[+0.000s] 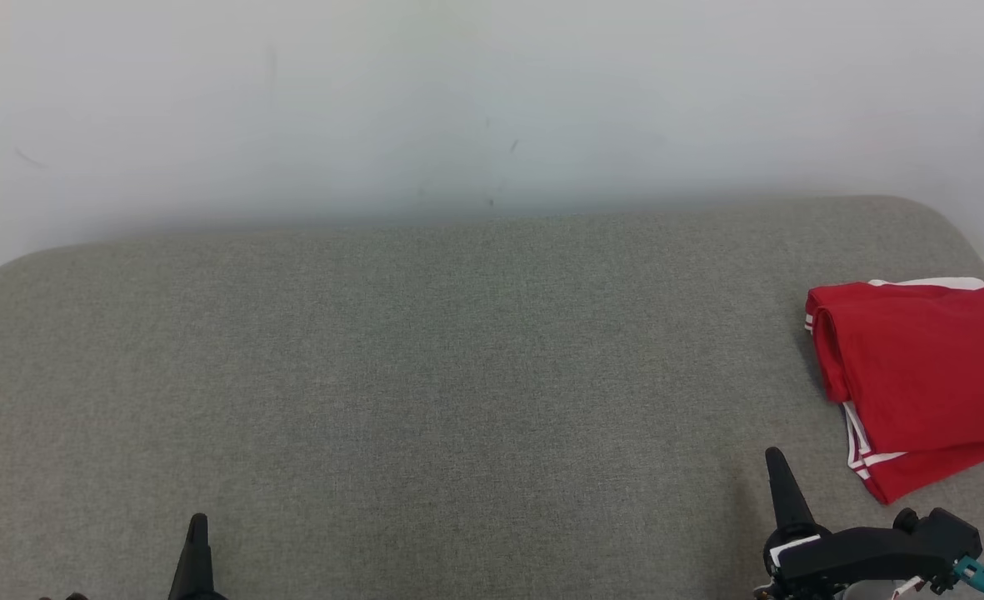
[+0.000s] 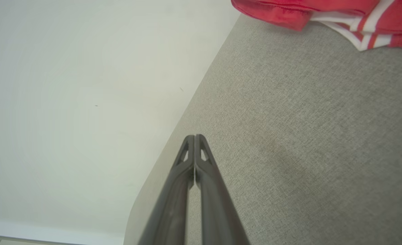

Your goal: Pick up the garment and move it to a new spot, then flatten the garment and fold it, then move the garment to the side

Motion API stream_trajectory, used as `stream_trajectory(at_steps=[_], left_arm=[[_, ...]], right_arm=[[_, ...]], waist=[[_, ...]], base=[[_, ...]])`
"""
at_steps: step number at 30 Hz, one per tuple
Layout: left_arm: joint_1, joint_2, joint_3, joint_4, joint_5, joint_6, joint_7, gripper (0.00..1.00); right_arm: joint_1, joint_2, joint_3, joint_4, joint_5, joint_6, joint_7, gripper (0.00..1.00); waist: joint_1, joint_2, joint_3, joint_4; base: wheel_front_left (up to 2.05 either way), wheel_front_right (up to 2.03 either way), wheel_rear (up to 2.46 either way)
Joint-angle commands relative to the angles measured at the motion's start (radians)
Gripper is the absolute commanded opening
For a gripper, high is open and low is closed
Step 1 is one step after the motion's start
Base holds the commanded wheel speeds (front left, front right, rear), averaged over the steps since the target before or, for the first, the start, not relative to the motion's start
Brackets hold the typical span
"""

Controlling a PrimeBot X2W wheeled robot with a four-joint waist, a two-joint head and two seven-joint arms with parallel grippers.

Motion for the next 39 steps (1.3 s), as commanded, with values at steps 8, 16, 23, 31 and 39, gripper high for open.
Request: stream_trajectory(at_steps=[8, 16, 23, 31, 39], left_arm=[[-0.033, 0.004, 0.006, -0.016, -0.111, -0.009, 0.026, 0.00], [-0.042, 0.005, 0.009, -0.019, -0.179, -0.011, 0.043, 0.00], [-0.048, 0.005, 0.012, -0.022, -0.243, -0.014, 0.061, 0.00], [-0.058, 0.005, 0.015, -0.025, -0.313, -0.018, 0.078, 0.00], [-0.065, 0.005, 0.018, -0.028, -0.378, -0.019, 0.095, 0.00]], right_arm=[[-0.017, 0.002, -0.015, -0.027, 0.110, -0.001, 0.028, 0.00], [-0.017, 0.002, -0.023, -0.037, 0.180, -0.001, 0.045, 0.00], [-0.017, 0.002, -0.031, -0.047, 0.245, -0.001, 0.062, 0.00], [-0.018, 0.002, -0.040, -0.056, 0.316, -0.002, 0.080, 0.00], [-0.018, 0.003, -0.047, -0.065, 0.382, -0.002, 0.098, 0.00]], waist=[[-0.0001, 0.0000, 0.002, 0.002], [-0.0001, 0.0000, 0.003, 0.004], [-0.0001, 0.0000, 0.004, 0.006], [-0.0001, 0.0000, 0.006, 0.008], [-0.0001, 0.0000, 0.007, 0.010]], base=[[0.00, 0.00, 0.00], [0.00, 0.00, 0.00], [0.00, 0.00, 0.00], [0.00, 0.00, 0.00], [0.00, 0.00, 0.00]])
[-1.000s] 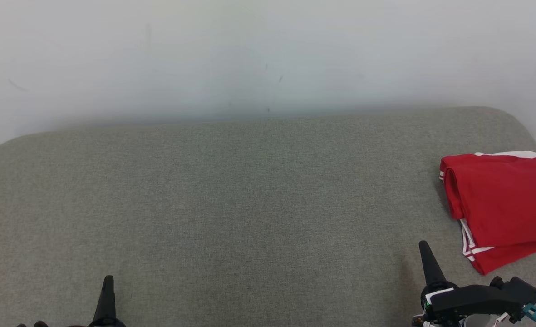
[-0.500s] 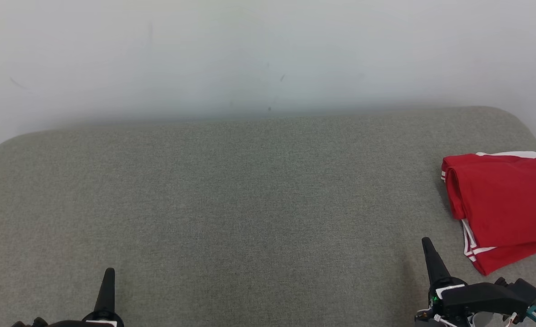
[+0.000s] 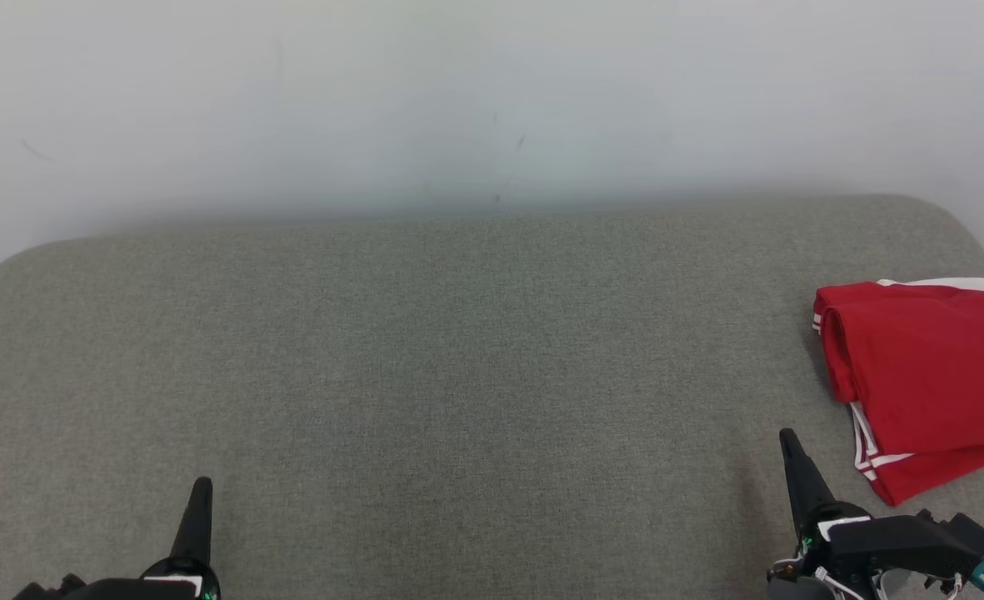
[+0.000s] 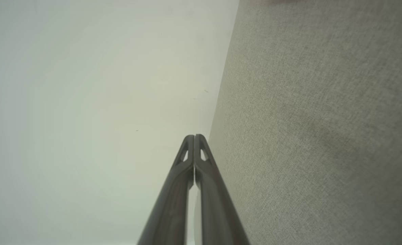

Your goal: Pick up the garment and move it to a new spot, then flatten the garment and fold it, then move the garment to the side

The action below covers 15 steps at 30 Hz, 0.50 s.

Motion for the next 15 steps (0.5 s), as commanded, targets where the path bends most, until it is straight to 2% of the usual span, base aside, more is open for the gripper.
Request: stream_trajectory(at_steps=[1, 15], left_arm=[[-0.013, 0.004, 0.004, -0.009, -0.021, -0.003, 0.007, 0.00], [-0.029, 0.005, 0.008, -0.012, -0.124, -0.009, 0.034, 0.00]], right_arm=[[-0.010, 0.002, -0.003, -0.009, 0.023, -0.002, 0.008, 0.00], [-0.010, 0.003, -0.016, -0.023, 0.130, -0.002, 0.036, 0.00]], waist=[[0.0000, 0.0000, 0.000, 0.000], [-0.0001, 0.0000, 0.003, 0.004]], base=[[0.00, 0.00, 0.00], [0.00, 0.00, 0.00]])
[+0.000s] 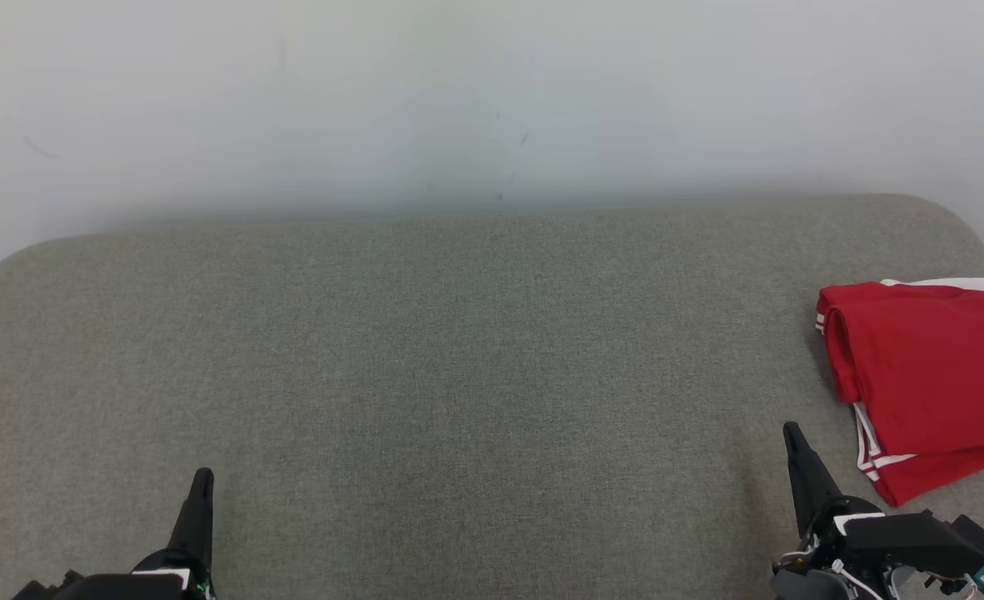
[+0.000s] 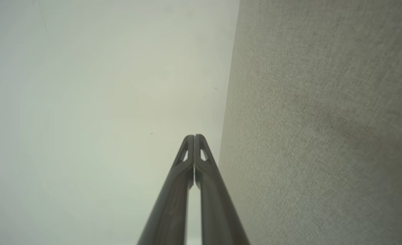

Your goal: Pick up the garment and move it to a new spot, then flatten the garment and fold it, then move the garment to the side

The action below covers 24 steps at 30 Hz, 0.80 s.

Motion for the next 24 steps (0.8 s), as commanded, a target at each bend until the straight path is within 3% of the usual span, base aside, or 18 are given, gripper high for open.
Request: stream_trajectory(at_steps=[1, 11, 24], left_arm=[[-0.019, 0.004, 0.004, -0.006, -0.018, -0.007, 0.006, 0.00], [-0.025, 0.004, 0.007, -0.008, -0.088, -0.008, 0.024, 0.00], [-0.024, 0.004, 0.006, -0.008, -0.084, -0.008, 0.022, 0.00]], right_arm=[[-0.009, 0.003, -0.004, -0.007, 0.025, -0.002, 0.006, 0.00], [-0.009, 0.003, -0.012, -0.017, 0.092, -0.002, 0.024, 0.00], [-0.008, 0.003, -0.011, -0.015, 0.086, -0.002, 0.023, 0.00]], waist=[[-0.0001, 0.0000, 0.000, 0.000], [-0.0001, 0.0000, 0.002, 0.003], [-0.0001, 0.0000, 0.002, 0.003]], base=[[0.00, 0.00, 0.00], [0.00, 0.00, 0.00], [0.00, 0.00, 0.00]])
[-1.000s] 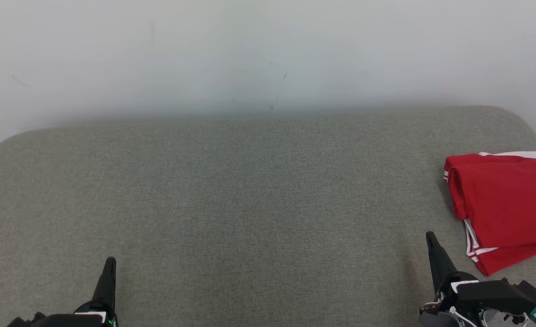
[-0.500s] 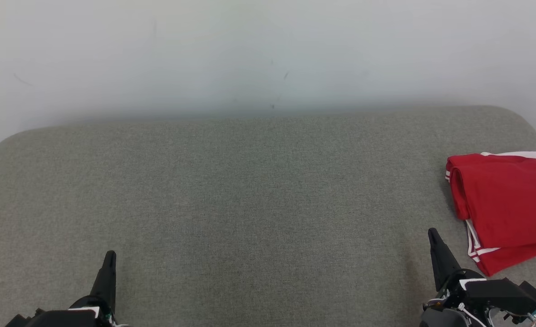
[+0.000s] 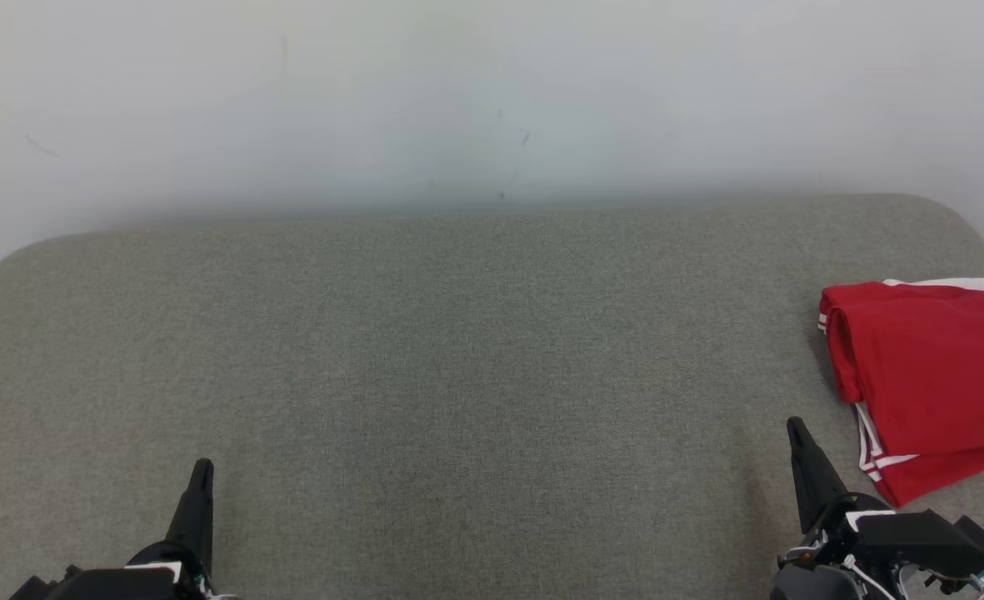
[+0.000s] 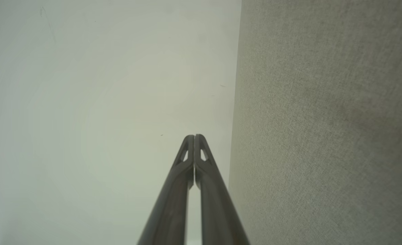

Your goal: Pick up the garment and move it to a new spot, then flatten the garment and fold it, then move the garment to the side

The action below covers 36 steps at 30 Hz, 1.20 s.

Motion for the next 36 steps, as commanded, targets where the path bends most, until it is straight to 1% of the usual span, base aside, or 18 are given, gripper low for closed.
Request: stream_trajectory(at_steps=[1, 36], left_arm=[[-0.010, 0.003, 0.003, -0.003, -0.005, -0.003, 0.000, 0.00], [-0.009, 0.003, 0.003, -0.004, -0.005, -0.003, 0.000, 0.00]], right_arm=[[-0.007, 0.003, -0.001, -0.002, 0.002, -0.002, 0.003, 0.00], [-0.007, 0.003, 0.000, -0.002, 0.002, -0.002, 0.003, 0.00]], waist=[[-0.0001, -0.0001, 0.000, 0.000], [-0.0001, -0.0001, 0.000, 0.000]], base=[[0.00, 0.00, 0.00], [0.00, 0.00, 0.00]])
